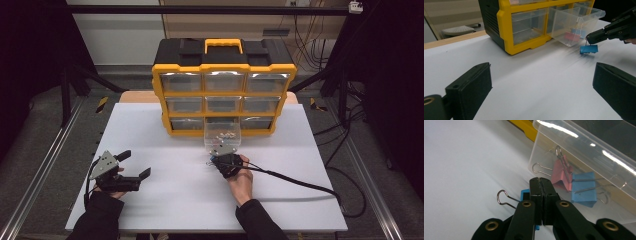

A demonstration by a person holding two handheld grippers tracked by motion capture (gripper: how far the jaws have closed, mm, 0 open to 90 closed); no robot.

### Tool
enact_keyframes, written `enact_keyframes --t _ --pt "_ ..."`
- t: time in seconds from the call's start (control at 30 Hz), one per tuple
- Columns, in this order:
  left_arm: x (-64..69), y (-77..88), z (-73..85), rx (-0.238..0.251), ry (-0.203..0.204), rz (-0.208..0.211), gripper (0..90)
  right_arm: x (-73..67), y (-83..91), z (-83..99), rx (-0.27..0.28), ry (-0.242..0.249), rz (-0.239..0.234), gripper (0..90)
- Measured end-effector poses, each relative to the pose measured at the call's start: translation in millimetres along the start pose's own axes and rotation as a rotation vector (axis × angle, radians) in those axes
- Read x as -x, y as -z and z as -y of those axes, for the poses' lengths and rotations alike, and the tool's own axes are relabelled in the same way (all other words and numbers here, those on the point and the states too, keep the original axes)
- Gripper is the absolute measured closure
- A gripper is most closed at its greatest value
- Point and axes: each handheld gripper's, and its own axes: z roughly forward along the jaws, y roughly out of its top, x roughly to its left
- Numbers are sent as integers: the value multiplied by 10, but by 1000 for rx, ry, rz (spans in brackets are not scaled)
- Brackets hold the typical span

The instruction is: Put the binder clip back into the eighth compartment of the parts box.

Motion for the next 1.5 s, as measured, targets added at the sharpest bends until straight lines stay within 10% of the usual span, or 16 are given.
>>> enact_keyframes --t 1.5 --pt "3 -1 -2 0 0 0 13 160 602 -187 119 -73 -130 895"
